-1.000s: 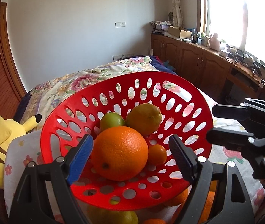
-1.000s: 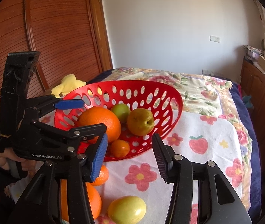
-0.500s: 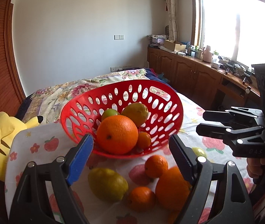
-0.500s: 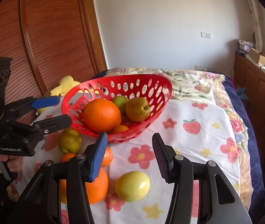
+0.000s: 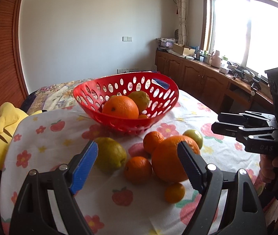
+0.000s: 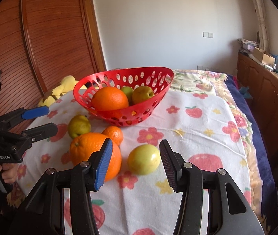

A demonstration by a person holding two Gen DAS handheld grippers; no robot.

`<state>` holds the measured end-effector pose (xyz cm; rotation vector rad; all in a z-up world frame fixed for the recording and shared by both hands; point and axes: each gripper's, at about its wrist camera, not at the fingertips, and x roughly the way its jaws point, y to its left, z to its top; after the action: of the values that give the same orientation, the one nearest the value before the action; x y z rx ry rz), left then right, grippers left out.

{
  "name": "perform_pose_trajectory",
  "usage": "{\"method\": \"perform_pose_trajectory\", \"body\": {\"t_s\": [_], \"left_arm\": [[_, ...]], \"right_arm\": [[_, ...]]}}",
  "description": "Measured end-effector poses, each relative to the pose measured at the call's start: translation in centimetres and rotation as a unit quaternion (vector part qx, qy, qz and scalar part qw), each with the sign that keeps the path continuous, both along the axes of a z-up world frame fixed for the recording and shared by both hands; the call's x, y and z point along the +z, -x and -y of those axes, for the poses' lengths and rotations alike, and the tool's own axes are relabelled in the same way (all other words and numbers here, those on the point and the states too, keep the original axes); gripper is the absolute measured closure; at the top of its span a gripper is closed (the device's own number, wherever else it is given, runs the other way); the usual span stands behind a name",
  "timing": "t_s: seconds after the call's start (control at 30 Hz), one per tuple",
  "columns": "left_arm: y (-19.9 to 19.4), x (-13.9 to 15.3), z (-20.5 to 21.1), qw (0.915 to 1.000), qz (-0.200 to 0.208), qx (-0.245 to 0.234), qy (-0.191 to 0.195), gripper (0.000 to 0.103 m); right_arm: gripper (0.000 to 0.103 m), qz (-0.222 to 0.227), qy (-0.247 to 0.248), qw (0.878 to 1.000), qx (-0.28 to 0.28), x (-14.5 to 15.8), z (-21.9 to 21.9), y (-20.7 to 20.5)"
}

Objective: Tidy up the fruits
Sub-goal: 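Move the left tool toward the large orange while the right tool approaches the green apple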

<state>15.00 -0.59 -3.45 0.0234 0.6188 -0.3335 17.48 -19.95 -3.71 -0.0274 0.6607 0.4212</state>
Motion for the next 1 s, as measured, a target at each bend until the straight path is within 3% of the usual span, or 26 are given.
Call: {"method": "perform_pose_trajectory", "body": {"t_s": [0.43, 1.0], "left_arm": [[3.0, -1.6, 1.1, 1.0, -0.002, -0.007, 0.002, 0.019], [3.5, -2.3, 1.1, 0.9999, -0.004, -0.008, 0.01, 0.019]], "right_arm": [[0.053, -0.02, -0.01, 1.0, -0.01, -1.6, 0.3, 1.5], [0.055, -0.063, -0.001, 0.998, -0.022, -4.0, -0.3, -3.1]]}}
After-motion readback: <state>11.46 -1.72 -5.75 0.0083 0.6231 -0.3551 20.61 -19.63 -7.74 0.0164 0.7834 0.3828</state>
